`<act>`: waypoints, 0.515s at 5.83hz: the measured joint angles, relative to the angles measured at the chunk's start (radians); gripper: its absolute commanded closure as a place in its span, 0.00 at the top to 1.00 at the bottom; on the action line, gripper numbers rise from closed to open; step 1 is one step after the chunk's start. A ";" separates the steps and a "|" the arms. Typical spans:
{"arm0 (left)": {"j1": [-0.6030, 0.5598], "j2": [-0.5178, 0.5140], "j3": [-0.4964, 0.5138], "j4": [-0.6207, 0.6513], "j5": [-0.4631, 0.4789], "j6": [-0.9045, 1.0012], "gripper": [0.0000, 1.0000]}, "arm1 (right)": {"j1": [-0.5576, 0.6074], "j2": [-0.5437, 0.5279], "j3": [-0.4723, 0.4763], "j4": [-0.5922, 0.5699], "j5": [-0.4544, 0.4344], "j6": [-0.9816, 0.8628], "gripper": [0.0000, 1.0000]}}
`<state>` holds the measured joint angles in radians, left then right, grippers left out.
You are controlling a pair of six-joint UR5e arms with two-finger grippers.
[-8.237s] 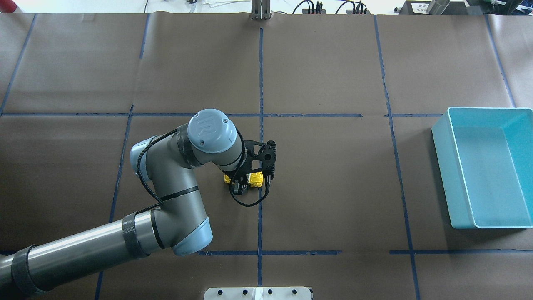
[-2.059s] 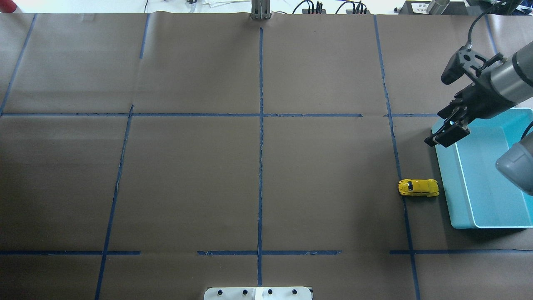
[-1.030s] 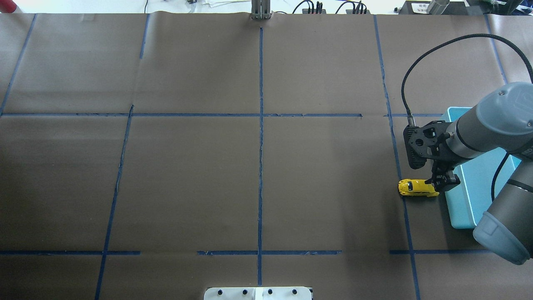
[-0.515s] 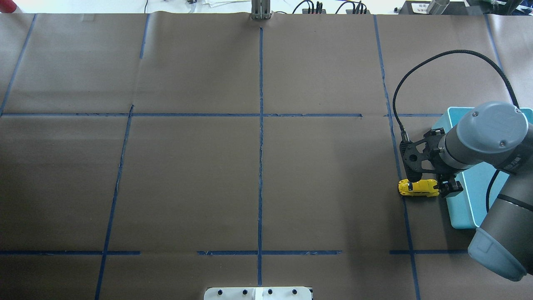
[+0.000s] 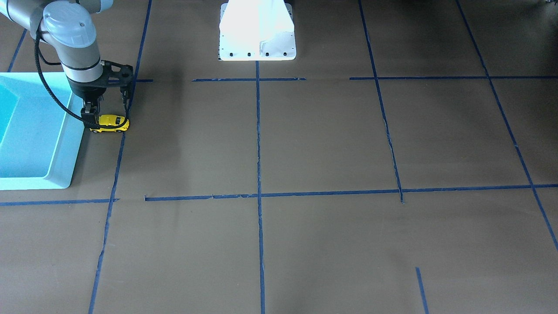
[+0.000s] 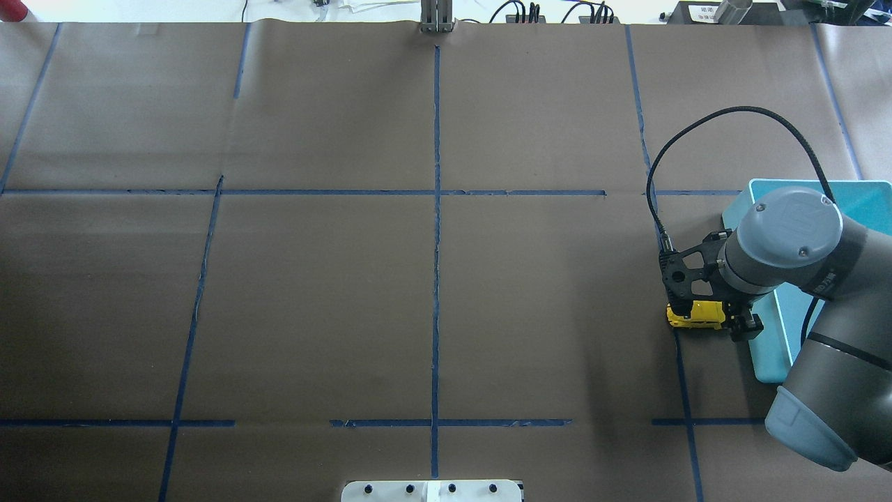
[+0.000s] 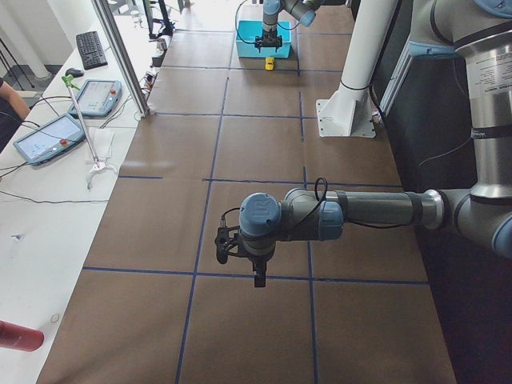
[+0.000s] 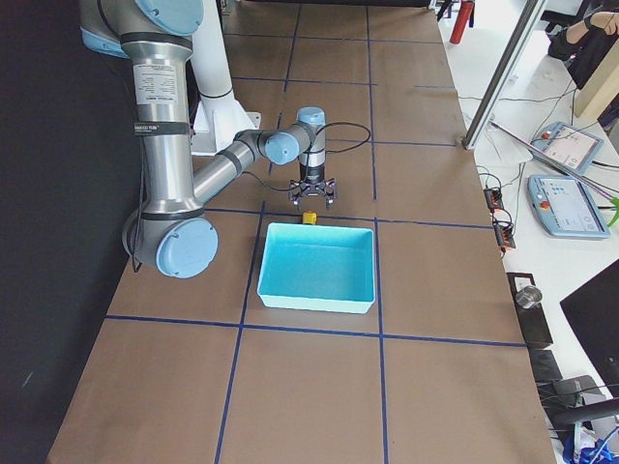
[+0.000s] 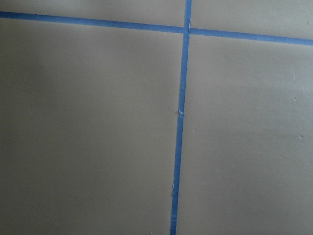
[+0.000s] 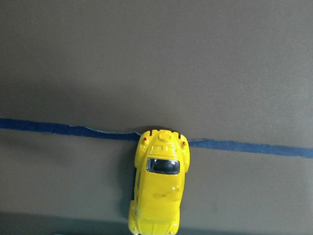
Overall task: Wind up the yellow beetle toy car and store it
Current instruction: 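Close the right gripper around the yellow car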
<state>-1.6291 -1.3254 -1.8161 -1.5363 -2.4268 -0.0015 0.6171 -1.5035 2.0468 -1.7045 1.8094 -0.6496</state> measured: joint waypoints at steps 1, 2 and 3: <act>0.000 0.001 0.001 0.000 0.000 0.000 1.00 | -0.016 0.002 -0.020 0.003 0.000 0.002 1.00; 0.000 0.001 -0.001 0.001 0.000 0.000 1.00 | -0.031 0.009 -0.043 0.005 0.001 0.008 1.00; 0.000 0.001 -0.005 0.001 0.000 0.000 1.00 | -0.040 0.020 -0.066 0.006 0.000 0.012 1.00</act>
<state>-1.6291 -1.3240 -1.8206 -1.5355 -2.4267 -0.0016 0.5767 -1.4835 1.9812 -1.6987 1.8097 -0.6373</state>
